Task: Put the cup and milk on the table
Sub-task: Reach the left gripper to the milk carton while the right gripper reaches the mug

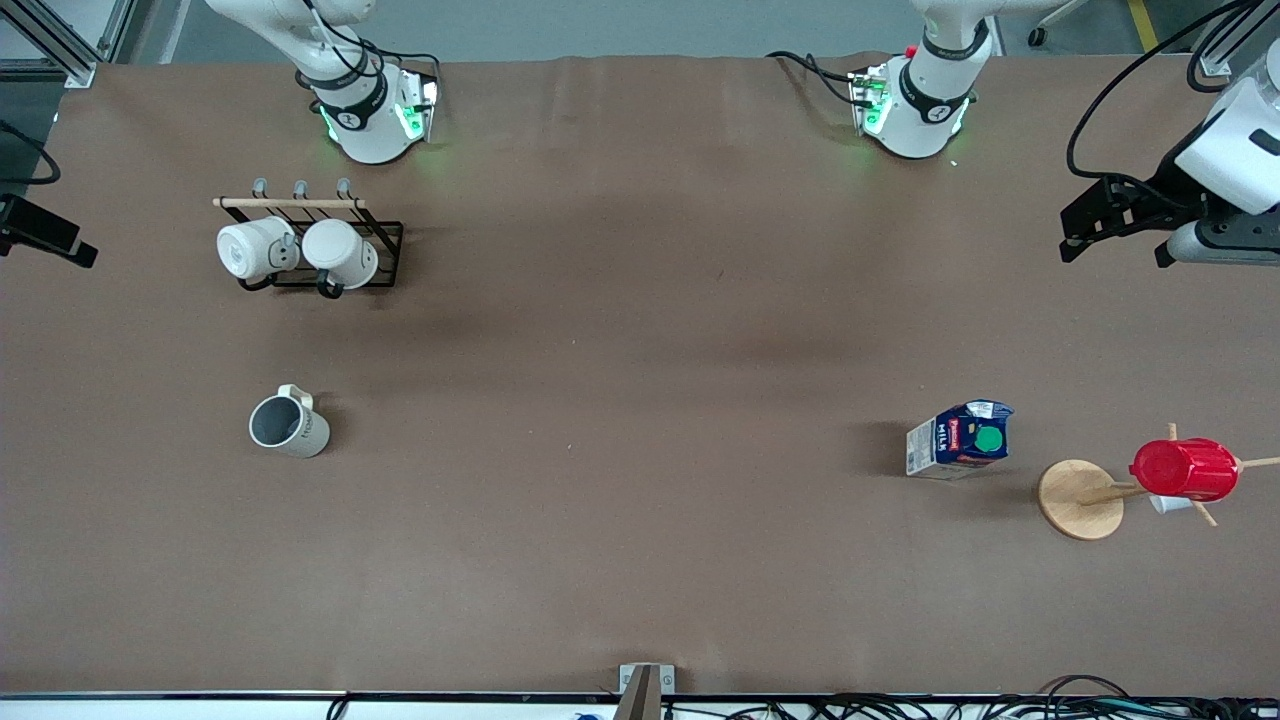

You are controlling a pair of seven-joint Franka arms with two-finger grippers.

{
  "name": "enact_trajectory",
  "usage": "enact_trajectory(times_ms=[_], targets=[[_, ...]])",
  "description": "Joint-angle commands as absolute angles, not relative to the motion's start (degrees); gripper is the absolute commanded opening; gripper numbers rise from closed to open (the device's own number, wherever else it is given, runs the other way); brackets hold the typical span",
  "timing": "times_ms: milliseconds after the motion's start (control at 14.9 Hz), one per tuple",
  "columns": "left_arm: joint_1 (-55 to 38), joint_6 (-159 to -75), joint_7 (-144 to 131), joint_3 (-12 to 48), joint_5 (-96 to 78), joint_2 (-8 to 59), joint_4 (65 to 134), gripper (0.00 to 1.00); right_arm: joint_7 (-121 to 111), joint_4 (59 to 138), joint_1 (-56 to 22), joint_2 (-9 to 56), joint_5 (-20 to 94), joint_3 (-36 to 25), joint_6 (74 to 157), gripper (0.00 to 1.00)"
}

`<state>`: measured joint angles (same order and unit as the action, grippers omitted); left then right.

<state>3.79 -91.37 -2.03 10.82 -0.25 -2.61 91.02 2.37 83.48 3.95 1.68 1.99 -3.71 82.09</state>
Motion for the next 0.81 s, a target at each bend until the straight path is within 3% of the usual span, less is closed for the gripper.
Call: enact_trajectory(times_ms=[0,403,739], targets=[[4.31,-90.44,-1.23,10.81,-0.97,-2.64,90.44,1.00,1.84,84.38,3.87,0.53,0.70,-3.34,81.83,1.00],[4.22,-91.84,-2.28,10.37,-0.62,3.41,88.68,1.00,1.76,84.29,3.60,0.61,0.70,-3.34,81.39,1.00],[6.07,-107.37,-1.41,10.46,0.00,9.48,97.28,1.00,0.35,86.12,3.60,2.19,0.79,-3.43,83.48,1.00]])
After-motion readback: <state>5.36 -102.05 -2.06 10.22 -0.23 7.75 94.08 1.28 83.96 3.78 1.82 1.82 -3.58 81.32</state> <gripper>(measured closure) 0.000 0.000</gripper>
